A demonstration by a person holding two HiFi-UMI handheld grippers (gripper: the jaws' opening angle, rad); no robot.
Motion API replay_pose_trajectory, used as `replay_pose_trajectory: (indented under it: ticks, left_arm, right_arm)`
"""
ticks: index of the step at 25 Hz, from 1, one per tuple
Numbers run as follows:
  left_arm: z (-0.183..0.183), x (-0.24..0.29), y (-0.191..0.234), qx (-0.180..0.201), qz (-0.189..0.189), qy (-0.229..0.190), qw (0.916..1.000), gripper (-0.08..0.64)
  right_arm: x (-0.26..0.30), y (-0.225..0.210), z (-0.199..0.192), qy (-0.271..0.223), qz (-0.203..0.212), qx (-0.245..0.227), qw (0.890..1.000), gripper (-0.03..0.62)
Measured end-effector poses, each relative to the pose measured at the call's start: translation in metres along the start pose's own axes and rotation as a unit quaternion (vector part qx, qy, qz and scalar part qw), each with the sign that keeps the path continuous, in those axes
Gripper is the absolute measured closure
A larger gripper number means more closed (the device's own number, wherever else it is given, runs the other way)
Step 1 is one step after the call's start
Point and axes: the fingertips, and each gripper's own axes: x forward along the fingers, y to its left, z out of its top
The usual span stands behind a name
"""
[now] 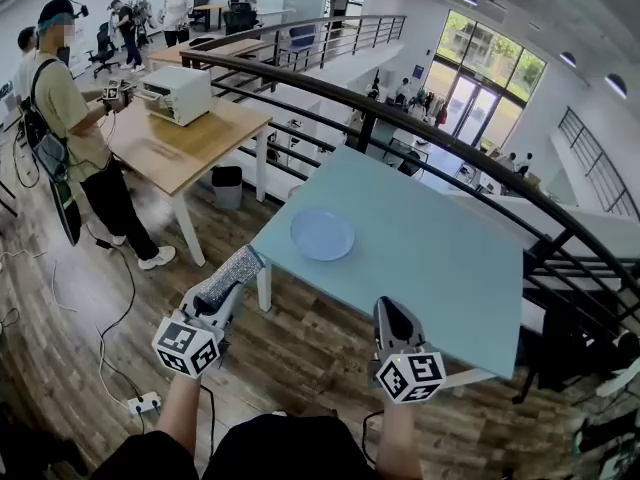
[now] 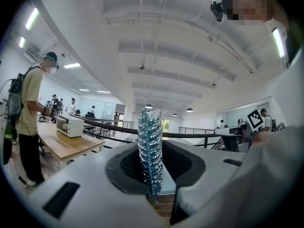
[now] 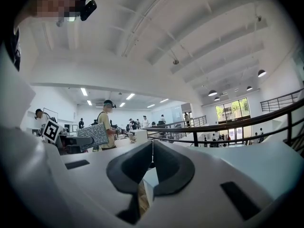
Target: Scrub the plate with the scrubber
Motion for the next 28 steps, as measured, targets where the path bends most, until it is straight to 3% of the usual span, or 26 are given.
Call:
replay_pose_trajectory:
  ticks: [13, 28]
  left_arm:
    - [-0.008, 0.030, 0.008, -0.002, -0.008, 0.013, 0.9999, 0.462]
    - [-0.016, 0.135, 0.034, -0.001, 0.003, 0.031, 0.9995, 0.462]
  right_arm:
    - [0.024, -0.019, -0.002, 0.006, -0.007, 0.007, 1.000, 0.584]
    - [0.116, -0.095, -0.007, 0.014, 0.002, 0.025, 1.000, 0.584]
